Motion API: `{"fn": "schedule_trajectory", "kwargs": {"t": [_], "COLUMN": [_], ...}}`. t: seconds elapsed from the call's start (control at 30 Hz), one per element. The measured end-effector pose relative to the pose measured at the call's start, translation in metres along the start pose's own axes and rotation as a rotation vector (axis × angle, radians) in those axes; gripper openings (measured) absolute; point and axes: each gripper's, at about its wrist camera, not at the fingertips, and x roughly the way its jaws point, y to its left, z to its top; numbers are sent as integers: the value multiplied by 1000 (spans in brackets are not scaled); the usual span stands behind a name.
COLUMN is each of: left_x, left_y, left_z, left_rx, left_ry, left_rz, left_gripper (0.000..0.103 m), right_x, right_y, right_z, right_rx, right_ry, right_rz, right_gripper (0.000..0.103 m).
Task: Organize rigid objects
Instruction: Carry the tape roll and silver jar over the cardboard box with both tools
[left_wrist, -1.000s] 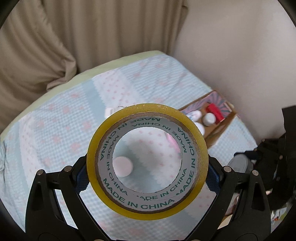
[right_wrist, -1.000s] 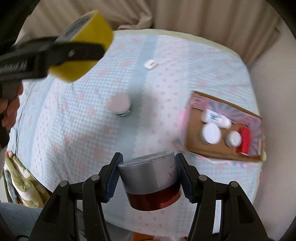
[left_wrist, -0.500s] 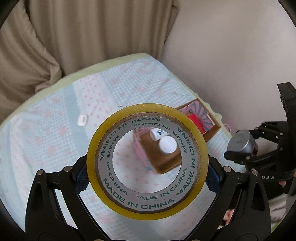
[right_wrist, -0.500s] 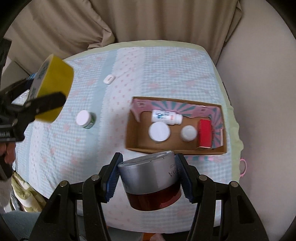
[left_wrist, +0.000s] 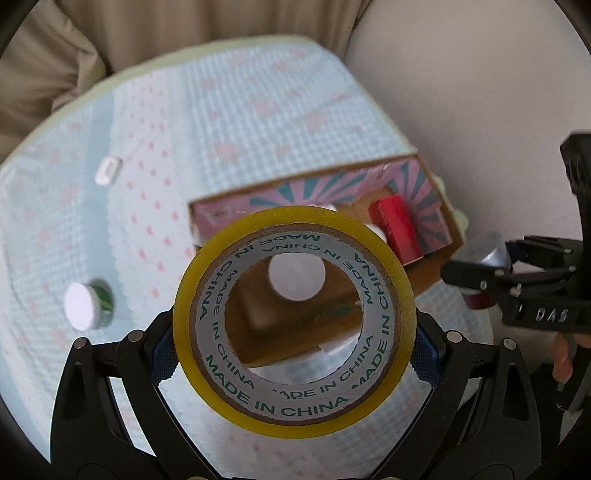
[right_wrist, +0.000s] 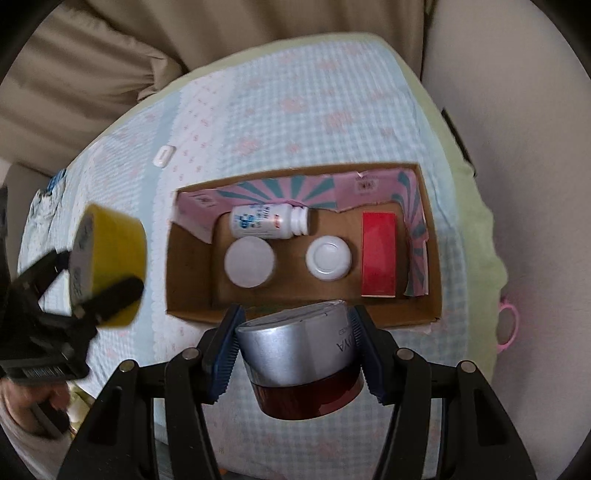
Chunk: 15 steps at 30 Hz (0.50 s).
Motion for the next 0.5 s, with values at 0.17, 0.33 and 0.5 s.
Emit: {"fn": "schedule_trajectory", "kwargs": {"t": [0.17, 0.33, 0.5], "left_x": [45, 81, 105], "left_y": [-9, -11, -4], "left_z": [-1, 1, -3], "left_rx": [14, 41, 34], "left_ry": [70, 100, 98], "left_rz": [29, 72, 106], "left_gripper": [96, 96, 96], "right_x": [33, 67, 90], "right_y": [-18, -30, -42], "right_z": [11, 19, 18], "right_rx": [59, 122, 217], "right_ry": [37, 68, 65], "right_rz": [59, 110, 154], "right_gripper": [54, 54, 54]}}
